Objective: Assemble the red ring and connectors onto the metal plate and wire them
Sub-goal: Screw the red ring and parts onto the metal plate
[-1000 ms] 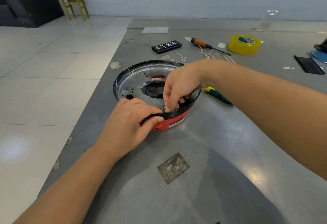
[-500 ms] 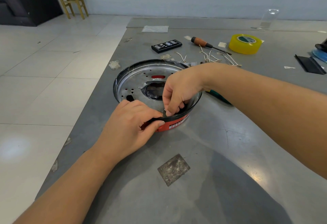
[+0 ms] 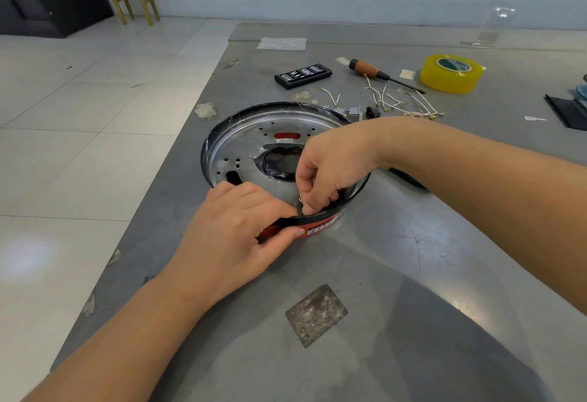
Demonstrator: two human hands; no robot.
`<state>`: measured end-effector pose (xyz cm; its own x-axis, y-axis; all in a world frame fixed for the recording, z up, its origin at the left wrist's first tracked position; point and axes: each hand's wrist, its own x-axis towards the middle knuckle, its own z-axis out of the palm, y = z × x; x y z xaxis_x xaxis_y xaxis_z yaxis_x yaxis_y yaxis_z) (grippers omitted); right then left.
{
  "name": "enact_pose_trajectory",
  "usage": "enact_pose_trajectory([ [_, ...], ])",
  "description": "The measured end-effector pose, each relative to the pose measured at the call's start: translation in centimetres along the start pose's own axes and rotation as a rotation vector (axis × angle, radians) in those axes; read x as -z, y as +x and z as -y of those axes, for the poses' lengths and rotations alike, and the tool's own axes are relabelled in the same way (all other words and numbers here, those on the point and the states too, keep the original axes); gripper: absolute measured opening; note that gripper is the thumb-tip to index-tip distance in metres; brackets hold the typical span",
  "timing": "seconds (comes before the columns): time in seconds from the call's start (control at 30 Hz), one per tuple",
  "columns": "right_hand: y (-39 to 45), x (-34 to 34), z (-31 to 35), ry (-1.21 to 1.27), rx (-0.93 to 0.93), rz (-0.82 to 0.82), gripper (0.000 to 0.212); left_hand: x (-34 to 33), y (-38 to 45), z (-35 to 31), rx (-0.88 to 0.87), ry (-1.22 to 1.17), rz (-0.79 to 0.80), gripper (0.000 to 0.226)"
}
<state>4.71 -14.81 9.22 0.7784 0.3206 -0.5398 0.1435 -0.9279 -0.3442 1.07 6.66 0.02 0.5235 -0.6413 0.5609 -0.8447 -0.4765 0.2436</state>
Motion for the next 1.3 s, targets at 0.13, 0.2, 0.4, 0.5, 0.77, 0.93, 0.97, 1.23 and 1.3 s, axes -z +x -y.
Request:
enact_pose_trajectory([
  [0.13,0.2,-0.2,-0.1,-0.022,-0.009,-0.021,0.011,-0.1,0.1,-0.1,-0.001,-0.004,-0.015,0.027],
  [0.2,0.2,-0.4,-0.1,-0.025,-0.012,-0.043,0.01,-0.1,0.1,-0.2,-0.003,0.002,-0.015,0.027],
  [0.4,-0.2,-0.8,-0.1,-0.015,-0.011,-0.085,0.009,-0.1,0.1,-0.4,0.01,0.006,-0.029,0.026],
  [0.5,-0.4,-0.7,0.1,-0.014,-0.01,-0.077,0.009,-0.2,0.1,-0.6,0.018,0.026,-0.036,0.026],
  [0.77,-0.3,-0.6,0.1,-0.016,-0.016,-0.079,0.007,-1.4,-0.2,-1.4,0.042,0.109,-0.135,0.026],
  [0.93,-0.9,-0.8,-0.2,0.031,0.0,-0.099,0.006,-2.2,-0.3,-1.7,0.029,0.169,-0.213,0.022],
  [0.97,-1.0,-0.7,-0.3,0.033,0.002,-0.102,0.008,-2.3,-0.3,-1.7,0.024,0.173,-0.217,0.021],
  [1.23,-0.8,-0.3,-0.6,0.051,0.002,-0.073,0.007,-2.6,-0.4,-1.3,-0.003,0.182,-0.234,0.023],
  [1.3,-1.1,-0.2,-0.5,0.103,0.014,-0.052,0.006,-2.6,-0.4,-1.3,-0.001,0.182,-0.229,0.023],
])
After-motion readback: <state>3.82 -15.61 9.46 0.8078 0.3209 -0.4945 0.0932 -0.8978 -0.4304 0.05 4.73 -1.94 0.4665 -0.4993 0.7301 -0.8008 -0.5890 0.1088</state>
